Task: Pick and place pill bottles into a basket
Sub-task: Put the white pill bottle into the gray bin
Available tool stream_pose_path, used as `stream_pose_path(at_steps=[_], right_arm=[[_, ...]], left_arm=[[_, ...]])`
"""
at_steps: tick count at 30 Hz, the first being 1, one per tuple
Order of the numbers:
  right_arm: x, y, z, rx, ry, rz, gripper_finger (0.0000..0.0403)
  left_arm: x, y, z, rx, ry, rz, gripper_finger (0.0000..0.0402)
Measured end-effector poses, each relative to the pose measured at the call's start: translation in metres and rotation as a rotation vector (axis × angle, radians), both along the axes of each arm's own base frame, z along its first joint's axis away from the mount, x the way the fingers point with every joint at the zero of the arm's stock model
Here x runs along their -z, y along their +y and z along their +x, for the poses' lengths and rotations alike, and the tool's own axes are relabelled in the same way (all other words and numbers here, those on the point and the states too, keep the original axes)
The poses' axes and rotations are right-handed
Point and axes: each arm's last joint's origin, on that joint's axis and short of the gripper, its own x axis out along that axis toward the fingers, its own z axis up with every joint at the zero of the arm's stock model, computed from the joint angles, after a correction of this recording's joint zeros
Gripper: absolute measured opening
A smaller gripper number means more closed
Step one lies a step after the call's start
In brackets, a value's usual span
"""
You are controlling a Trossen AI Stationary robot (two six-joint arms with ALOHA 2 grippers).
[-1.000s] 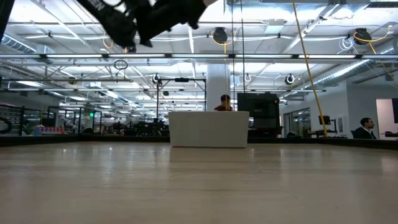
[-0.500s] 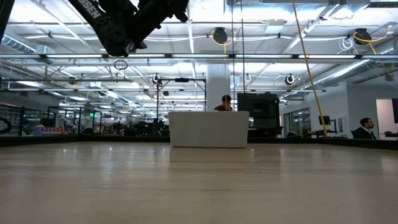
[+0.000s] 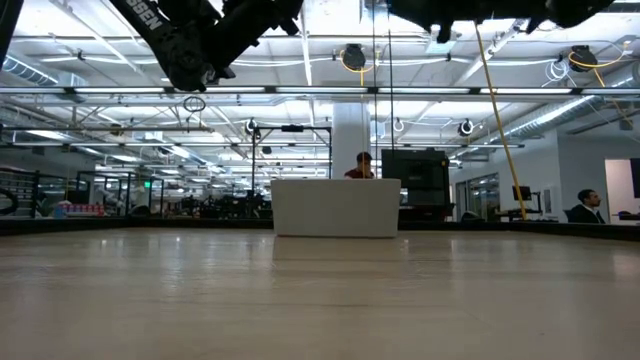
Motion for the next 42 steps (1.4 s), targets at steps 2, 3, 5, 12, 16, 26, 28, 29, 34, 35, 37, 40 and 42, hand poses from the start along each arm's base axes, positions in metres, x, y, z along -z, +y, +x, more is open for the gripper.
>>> stream_pose_path(at_steps=[2, 3, 5, 12, 16, 26, 28, 29, 34, 35, 37, 40, 42], right_arm=[[0.008, -0.004, 0.005, -0.011, 0.019, 0.01, 0.013], [0.009, -0.005, 0.008, -0.017, 0.013, 0.008, 0.013], [0.01, -0.006, 0.014, -0.053, -0.012, -0.006, 0.013], [0.016, -0.01, 0.026, -0.056, -0.043, -0.029, 0.013], [0.015, -0.011, 0.029, -0.056, -0.083, -0.046, 0.0129], [0.02, -0.014, 0.054, -0.195, -0.072, -0.097, 0.0009], [0.019, -0.015, 0.06, -0.206, -0.072, -0.085, 0.0017], [0.019, -0.016, 0.064, -0.209, -0.072, -0.082, 0.0023], [0.019, -0.019, 0.075, -0.251, -0.05, -0.115, 0.0068], [0.019, -0.019, 0.076, -0.252, -0.051, -0.111, 0.0081], [0.017, -0.019, 0.075, -0.258, -0.06, -0.103, 0.0109], [0.016, -0.019, 0.075, -0.256, -0.064, -0.102, 0.0154], [0.016, -0.019, 0.075, -0.25, -0.068, -0.096, 0.0179]], left_arm=[[-0.001, 0.002, 0.0, -0.027, -0.012, -0.017, 0.0173], [-0.001, 0.003, -0.001, -0.042, -0.017, -0.021, 0.0173], [-0.001, 0.006, -0.002, -0.062, -0.023, -0.024, 0.0173], [-0.005, 0.008, -0.004, -0.101, -0.049, -0.047, 0.0173], [-0.005, 0.013, -0.006, -0.114, -0.048, -0.05, 0.0173], [-0.015, 0.015, -0.005, -0.084, -0.063, -0.023, 0.0173], [-0.015, 0.016, -0.005, -0.073, -0.057, -0.02, 0.0173], [-0.015, 0.016, -0.006, -0.073, -0.055, -0.02, 0.0173], [-0.015, 0.022, -0.009, -0.07, -0.041, -0.03, 0.0173], [-0.015, 0.023, -0.009, -0.069, -0.039, -0.033, 0.0173], [-0.015, 0.024, -0.01, -0.068, -0.036, -0.028, 0.0173], [-0.015, 0.025, -0.01, -0.067, -0.035, -0.026, 0.0173], [-0.015, 0.025, -0.01, -0.069, -0.036, -0.023, 0.0173]])
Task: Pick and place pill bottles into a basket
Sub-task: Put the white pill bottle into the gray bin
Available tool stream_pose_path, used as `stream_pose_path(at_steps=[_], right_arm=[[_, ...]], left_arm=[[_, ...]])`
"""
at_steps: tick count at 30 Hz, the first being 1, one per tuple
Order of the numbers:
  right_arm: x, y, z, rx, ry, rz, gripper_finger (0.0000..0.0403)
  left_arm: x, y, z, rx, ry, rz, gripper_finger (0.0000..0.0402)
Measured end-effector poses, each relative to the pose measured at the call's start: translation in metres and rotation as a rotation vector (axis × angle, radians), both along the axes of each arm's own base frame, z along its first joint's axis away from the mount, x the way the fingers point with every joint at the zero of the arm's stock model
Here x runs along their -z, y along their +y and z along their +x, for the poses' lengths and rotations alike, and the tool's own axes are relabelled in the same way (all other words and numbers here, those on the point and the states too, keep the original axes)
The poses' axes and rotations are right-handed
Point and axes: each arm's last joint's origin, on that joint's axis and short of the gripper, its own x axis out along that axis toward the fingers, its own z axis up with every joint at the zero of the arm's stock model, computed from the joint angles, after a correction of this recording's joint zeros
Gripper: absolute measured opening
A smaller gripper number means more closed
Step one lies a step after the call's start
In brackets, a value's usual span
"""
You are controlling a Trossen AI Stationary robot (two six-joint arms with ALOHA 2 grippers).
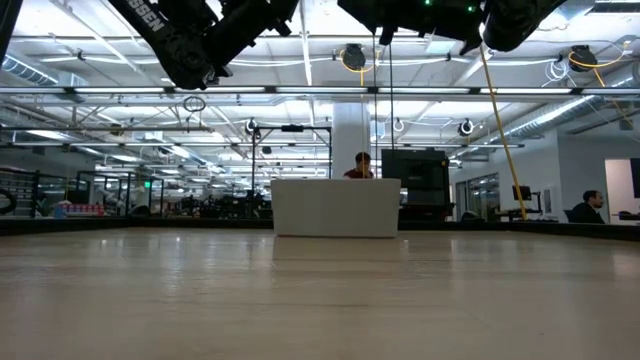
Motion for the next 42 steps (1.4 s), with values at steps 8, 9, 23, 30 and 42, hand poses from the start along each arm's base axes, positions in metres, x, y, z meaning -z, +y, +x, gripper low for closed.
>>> stream_pose_path(at_steps=[8, 9, 23, 30, 42], right_arm=[[-0.023, -0.002, 0.004, 0.017, -0.035, 0.0, 0.0229], [-0.026, -0.002, 0.005, 0.019, -0.03, -0.004, 0.023], [-0.026, -0.013, 0.04, 0.024, 0.06, 0.021, 0.0273], [-0.033, -0.014, 0.038, 0.048, 0.057, 0.027, 0.0324], [-0.042, -0.012, 0.038, 0.036, 0.025, 0.035, 0.0333]], left_arm=[[0.0, 0.0, 0.0, -0.002, -0.002, 0.008, 0.0173], [0.0, 0.0, 0.0, -0.002, -0.001, 0.007, 0.0173], [0.0, -0.001, 0.0, 0.008, 0.004, 0.005, 0.0173], [0.0, -0.001, 0.0, 0.02, 0.012, 0.015, 0.0173], [0.0, -0.001, 0.0, 0.015, 0.009, 0.019, 0.0173]])
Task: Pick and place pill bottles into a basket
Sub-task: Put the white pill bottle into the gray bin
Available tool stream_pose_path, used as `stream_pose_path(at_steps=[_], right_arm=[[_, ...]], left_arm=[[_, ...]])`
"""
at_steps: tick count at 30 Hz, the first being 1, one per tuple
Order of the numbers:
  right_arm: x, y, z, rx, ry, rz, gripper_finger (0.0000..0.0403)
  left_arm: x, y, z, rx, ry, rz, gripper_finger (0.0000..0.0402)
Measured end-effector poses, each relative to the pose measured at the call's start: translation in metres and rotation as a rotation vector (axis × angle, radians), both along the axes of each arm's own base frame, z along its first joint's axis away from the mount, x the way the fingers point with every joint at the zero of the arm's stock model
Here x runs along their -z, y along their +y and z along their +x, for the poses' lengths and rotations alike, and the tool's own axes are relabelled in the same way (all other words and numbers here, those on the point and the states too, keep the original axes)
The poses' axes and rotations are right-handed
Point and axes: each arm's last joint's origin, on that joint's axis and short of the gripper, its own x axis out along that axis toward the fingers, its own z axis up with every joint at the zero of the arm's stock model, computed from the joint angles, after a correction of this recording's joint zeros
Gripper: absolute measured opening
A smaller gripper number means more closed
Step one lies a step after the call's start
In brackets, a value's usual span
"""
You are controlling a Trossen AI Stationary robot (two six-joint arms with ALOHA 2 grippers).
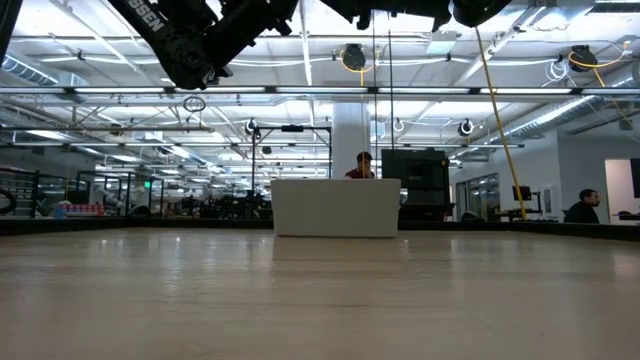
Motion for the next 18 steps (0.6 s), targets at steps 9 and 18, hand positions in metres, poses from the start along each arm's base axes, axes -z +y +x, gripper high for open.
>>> stream_pose_path(at_steps=[9, 18], right_arm=[[-0.013, 0.006, 0.005, -0.02, 0.049, 0.016, 0.0333], [-0.01, 0.005, 0.007, -0.052, 0.067, 0.016, 0.0264]], left_arm=[[0.0, 0.0, 0.0, 0.001, 0.0, 0.0, 0.0173], [-0.003, 0.0, 0.001, 0.012, -0.003, 0.005, 0.0173]])
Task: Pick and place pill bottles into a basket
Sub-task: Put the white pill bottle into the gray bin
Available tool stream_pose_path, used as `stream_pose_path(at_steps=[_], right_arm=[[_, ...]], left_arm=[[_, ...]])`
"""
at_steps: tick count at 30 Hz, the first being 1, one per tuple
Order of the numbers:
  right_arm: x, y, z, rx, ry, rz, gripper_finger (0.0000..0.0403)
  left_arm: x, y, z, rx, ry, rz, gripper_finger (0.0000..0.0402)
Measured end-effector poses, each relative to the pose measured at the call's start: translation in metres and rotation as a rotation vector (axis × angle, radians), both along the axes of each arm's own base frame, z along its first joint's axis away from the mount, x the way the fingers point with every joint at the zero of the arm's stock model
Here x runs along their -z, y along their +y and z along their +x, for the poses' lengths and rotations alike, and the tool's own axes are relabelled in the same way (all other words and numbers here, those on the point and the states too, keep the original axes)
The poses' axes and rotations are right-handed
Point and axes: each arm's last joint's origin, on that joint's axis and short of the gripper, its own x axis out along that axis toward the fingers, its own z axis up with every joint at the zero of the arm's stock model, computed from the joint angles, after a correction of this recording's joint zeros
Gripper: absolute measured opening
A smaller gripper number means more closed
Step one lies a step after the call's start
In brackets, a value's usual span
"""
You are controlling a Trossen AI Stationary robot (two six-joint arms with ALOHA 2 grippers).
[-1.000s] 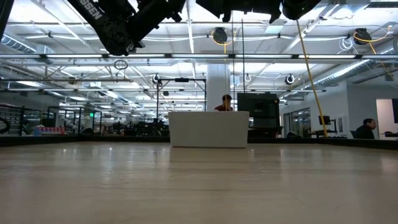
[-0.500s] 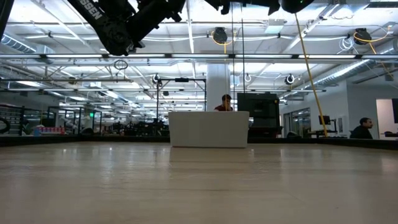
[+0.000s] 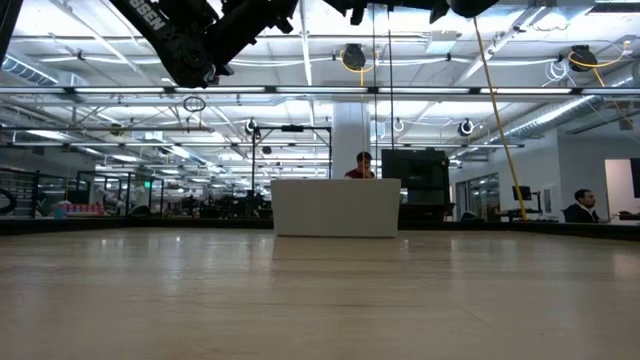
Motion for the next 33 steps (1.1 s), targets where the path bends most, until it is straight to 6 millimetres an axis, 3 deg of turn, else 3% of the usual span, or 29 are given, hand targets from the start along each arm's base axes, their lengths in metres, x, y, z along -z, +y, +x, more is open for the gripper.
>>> stream_pose_path(at_steps=[4, 7, 15, 19, 24, 29, 33], right_arm=[[-0.006, 0.002, -0.001, -0.042, -0.034, -0.028, 0.0224], [-0.008, 0.002, -0.001, -0.042, -0.033, -0.034, 0.0218], [-0.009, 0.002, -0.002, -0.036, -0.039, -0.047, 0.0273], [-0.014, 0.002, -0.002, -0.038, -0.044, -0.045, 0.0277], [-0.019, 0.002, -0.001, -0.045, -0.027, -0.029, 0.024], [-0.018, 0.002, 0.001, -0.06, -0.002, -0.029, 0.0162], [-0.017, 0.002, 0.001, -0.06, 0.002, -0.041, 0.016]], left_arm=[[0.0, -0.001, 0.0, 0.02, 0.01, 0.012, 0.0173], [0.0, -0.001, 0.0, 0.019, 0.009, 0.01, 0.0173], [0.0, -0.002, 0.001, 0.022, 0.009, 0.011, 0.0173], [0.0, -0.004, 0.002, 0.031, 0.009, 0.014, 0.0173], [0.0, -0.004, 0.002, 0.027, 0.007, 0.01, 0.0173], [0.0, -0.004, 0.002, 0.021, 0.005, 0.004, 0.0173], [0.0, -0.004, 0.002, 0.023, 0.004, 0.004, 0.0173]])
